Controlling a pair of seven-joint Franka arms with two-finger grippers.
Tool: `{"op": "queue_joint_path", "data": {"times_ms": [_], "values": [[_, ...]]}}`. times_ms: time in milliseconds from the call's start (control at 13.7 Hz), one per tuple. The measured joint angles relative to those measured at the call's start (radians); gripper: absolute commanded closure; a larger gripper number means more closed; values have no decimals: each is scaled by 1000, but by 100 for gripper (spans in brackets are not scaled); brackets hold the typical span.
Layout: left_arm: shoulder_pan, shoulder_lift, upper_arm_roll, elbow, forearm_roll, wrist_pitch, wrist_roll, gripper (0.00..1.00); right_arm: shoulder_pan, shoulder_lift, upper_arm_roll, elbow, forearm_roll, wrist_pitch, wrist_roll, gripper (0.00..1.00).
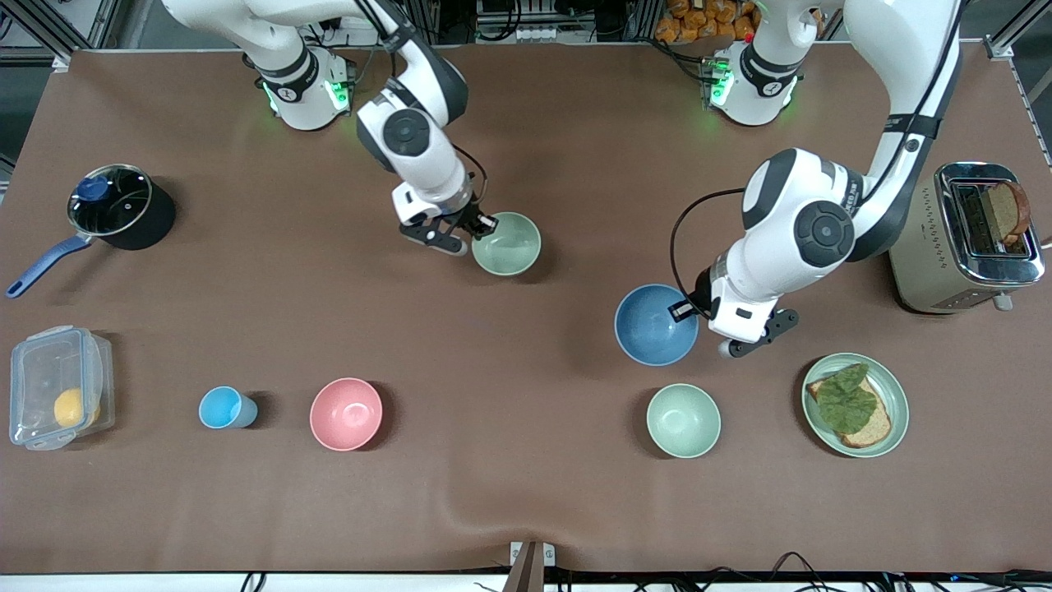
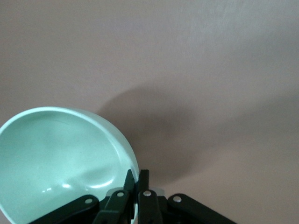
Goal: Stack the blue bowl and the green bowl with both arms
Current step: 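Carry the green bowl with the right gripper while the left gripper carries the blue bowl, then lower the green bowl with the right gripper while the left gripper holds the blue bowl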
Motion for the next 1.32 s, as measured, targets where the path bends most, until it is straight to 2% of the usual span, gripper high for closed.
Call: {"op": "queue_joint_path", "data": {"times_ms": [146, 220, 293, 366, 439, 659, 951, 1098, 1317], "values": [[1, 2, -20, -30, -6, 61, -17, 100, 34, 45, 0, -1, -87, 35, 114, 100], [0, 2, -37, -54, -8, 104, -42, 100, 47, 62, 0, -1, -127, 46, 162, 95], [0, 2, -54, -73, -9, 133, -65, 100, 57, 73, 0, 0, -155, 54, 204, 63], [-1, 0, -67, -83, -9, 148, -80, 100, 61, 73, 0, 2, -169, 57, 231, 20], [-2, -1, -79, -87, -16, 153, -87, 100, 61, 73, 0, 6, -171, 56, 239, 0], [-2, -2, -119, -96, -38, 183, -89, 100, 59, 73, -9, 28, -171, 37, 244, 0], [-27, -1, -157, -116, -39, 193, -99, 100, 49, 71, -14, 184, -172, -246, 246, 0], [-74, -2, -164, -157, -39, 229, -132, 100, 27, 68, -15, 231, -172, -310, 245, 0], [-105, -7, -203, -274, -39, 368, -151, 100, -68, 72, -16, 235, -156, -315, 233, 0]]}}
